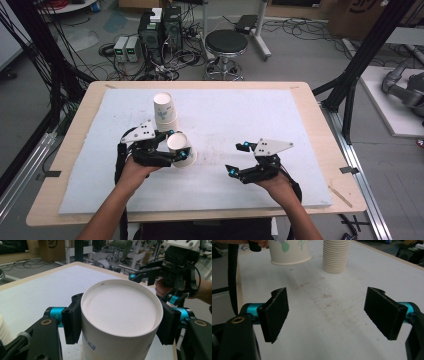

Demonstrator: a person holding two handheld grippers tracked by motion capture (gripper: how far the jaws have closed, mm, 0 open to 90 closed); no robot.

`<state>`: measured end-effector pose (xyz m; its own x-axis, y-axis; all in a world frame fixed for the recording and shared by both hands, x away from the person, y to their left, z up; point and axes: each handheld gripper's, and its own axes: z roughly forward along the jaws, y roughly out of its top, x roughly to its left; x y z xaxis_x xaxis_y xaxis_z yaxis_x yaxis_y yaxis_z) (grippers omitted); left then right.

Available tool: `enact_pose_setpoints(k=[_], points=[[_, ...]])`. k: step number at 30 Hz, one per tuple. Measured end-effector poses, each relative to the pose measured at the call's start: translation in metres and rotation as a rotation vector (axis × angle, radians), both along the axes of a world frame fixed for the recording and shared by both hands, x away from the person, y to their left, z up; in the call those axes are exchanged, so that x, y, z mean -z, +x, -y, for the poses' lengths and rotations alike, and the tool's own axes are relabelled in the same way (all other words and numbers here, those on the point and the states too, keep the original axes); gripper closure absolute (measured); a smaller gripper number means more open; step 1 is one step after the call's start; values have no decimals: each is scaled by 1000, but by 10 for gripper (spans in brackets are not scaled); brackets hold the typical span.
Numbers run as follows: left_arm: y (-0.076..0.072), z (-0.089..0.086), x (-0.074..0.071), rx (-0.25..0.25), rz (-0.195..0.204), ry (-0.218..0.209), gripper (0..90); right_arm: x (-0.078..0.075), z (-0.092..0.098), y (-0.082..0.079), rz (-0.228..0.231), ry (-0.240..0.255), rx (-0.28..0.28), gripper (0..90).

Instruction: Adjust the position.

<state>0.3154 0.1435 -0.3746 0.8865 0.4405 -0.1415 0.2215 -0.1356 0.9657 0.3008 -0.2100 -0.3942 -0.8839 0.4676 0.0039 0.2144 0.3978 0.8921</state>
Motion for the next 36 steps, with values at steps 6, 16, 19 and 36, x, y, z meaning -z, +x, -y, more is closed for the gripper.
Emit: enact_pose_setpoints(k=[6,16,19,36], points=[[0,11,2,38,-9,11,340,1,-9,2,-9,1,-28,203],[0,24,2,96,-12,11,342,-3,-27,6,-11,0,-93,203],[0,28,2,112,-14,9,343,-4,-36,7,-13,0,-121,203],[-1,46,5,180,-39,-24,347,1,-62,10,-65,25,-202,207]])
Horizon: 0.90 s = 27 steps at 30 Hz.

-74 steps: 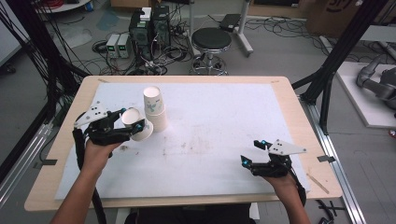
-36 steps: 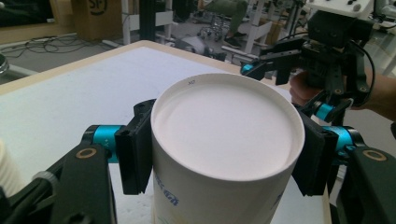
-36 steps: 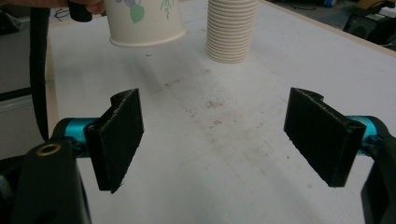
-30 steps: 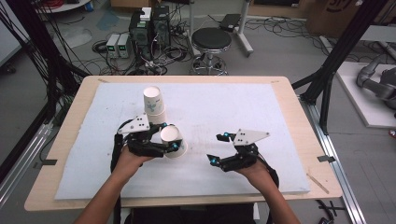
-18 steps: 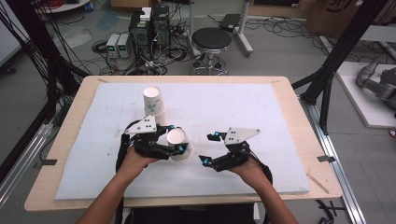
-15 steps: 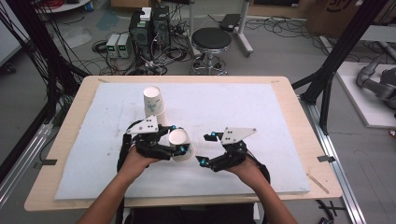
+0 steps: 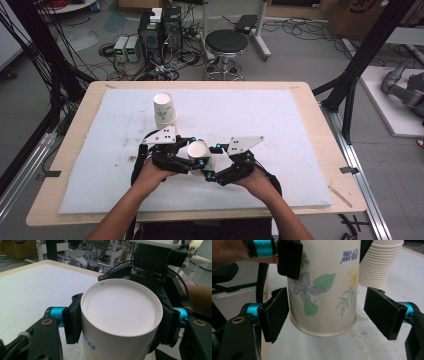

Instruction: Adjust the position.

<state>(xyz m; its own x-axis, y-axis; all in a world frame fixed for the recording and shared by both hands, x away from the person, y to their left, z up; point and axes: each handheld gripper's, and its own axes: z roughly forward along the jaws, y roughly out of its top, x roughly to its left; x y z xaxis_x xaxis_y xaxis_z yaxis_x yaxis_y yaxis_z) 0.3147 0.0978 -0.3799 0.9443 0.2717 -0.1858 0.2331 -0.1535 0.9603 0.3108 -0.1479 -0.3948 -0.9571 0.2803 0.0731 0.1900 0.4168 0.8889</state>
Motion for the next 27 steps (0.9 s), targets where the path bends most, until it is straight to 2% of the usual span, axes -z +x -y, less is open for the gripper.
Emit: enact_pose_setpoints(k=[6,7,8,12,14,16,18,25,26,27], points=[[0,4,1,9,5,-10,350,4,-4,2,-29,6,-17,211],[0,5,1,10,8,-10,351,6,-4,3,-41,11,-26,252],[-1,6,1,9,11,-7,351,6,-4,3,-45,13,-28,254],[-1,6,1,7,10,-8,348,6,-3,4,-46,7,-32,281],[-2,6,1,7,14,-6,338,5,-3,3,-32,0,-34,304],[-3,7,0,-6,30,9,303,4,-2,3,-27,-13,-42,319],[-3,6,-1,-35,34,40,152,2,0,3,-17,-41,-56,330],[-3,-3,-6,-3,19,92,152,-5,6,3,21,-131,-66,332],[-3,-3,-6,-3,19,92,152,-5,6,3,21,-131,-66,332],[-3,-5,-8,0,22,108,152,-7,7,4,26,-155,-69,332]])
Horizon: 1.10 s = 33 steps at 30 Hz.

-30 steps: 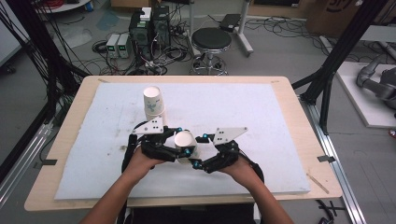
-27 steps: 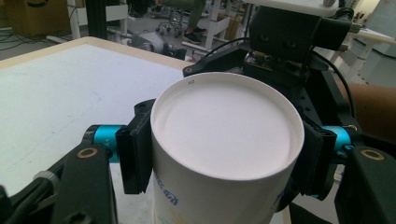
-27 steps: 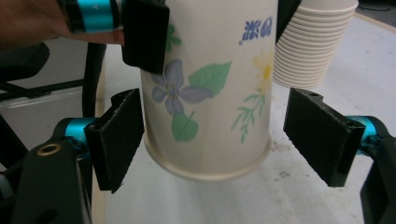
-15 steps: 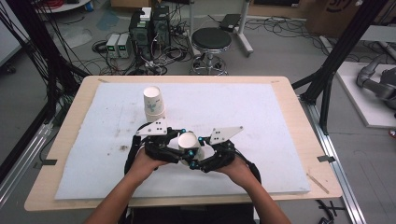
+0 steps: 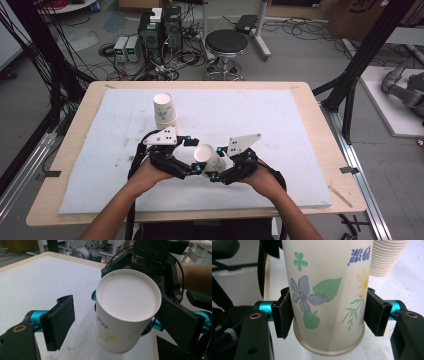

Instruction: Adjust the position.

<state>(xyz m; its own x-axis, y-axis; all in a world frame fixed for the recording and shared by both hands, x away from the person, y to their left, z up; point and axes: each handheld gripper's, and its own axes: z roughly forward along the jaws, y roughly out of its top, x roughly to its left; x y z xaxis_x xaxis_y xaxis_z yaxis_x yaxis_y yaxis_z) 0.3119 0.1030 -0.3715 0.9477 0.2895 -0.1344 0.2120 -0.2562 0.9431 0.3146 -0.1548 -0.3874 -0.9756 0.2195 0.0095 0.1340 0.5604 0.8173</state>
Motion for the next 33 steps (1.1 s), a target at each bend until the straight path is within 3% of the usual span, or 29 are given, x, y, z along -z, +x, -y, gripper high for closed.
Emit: enact_pose_setpoints(k=[5,6,10,17,18,19,24,33], points=[[0,-2,-5,14,-1,27,152,-4,1,1,6,-43,-7,327],[0,-3,-7,21,1,50,152,-4,1,1,2,-48,-13,323],[1,-4,-10,26,-2,61,154,-6,-1,1,13,-94,-18,322],[1,-1,-10,44,-5,104,153,-10,-5,2,17,-131,-33,322],[2,0,-10,55,-8,123,153,-11,-6,2,28,-156,-41,322],[2,0,-10,55,-8,123,153,-11,-6,2,28,-156,-41,322],[2,4,-8,73,-14,150,155,-13,-15,2,45,-261,-75,321],[2,10,-5,101,-27,196,167,-13,-23,2,28,-333,-101,319]])
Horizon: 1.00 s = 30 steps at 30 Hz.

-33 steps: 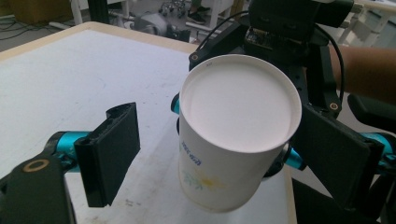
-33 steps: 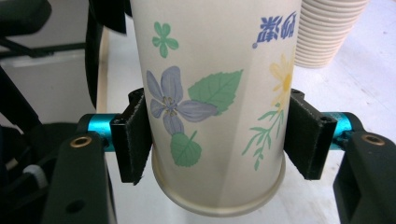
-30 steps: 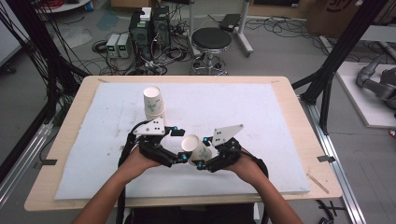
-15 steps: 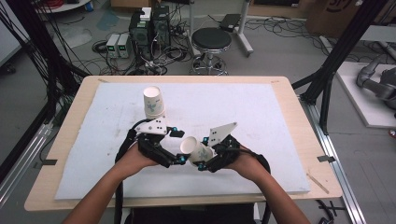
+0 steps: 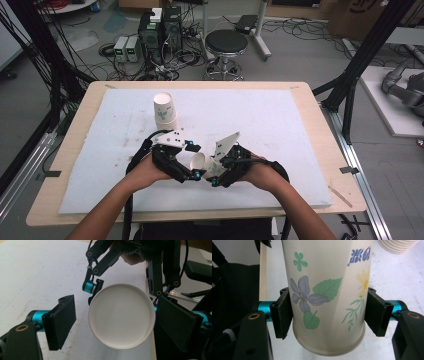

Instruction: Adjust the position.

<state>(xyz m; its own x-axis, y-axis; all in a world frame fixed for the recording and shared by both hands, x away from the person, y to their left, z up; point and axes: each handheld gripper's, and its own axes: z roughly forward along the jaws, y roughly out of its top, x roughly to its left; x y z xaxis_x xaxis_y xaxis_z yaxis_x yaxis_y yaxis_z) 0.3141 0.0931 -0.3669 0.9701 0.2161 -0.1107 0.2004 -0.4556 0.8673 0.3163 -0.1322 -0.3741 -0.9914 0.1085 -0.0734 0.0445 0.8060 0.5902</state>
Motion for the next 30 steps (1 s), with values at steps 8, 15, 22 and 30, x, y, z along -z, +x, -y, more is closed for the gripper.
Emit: enact_pose_setpoints(k=[8,15,22,30], points=[[0,4,3,32,-14,53,221,1,-6,-1,-3,-61,-21,318],[1,8,7,64,-23,82,286,4,-9,-2,-11,-98,-42,318],[0,10,8,105,-22,95,359,3,-9,-4,-20,-131,-52,320],[-1,5,7,86,-18,49,369,-3,1,-2,-24,-42,-10,206]])
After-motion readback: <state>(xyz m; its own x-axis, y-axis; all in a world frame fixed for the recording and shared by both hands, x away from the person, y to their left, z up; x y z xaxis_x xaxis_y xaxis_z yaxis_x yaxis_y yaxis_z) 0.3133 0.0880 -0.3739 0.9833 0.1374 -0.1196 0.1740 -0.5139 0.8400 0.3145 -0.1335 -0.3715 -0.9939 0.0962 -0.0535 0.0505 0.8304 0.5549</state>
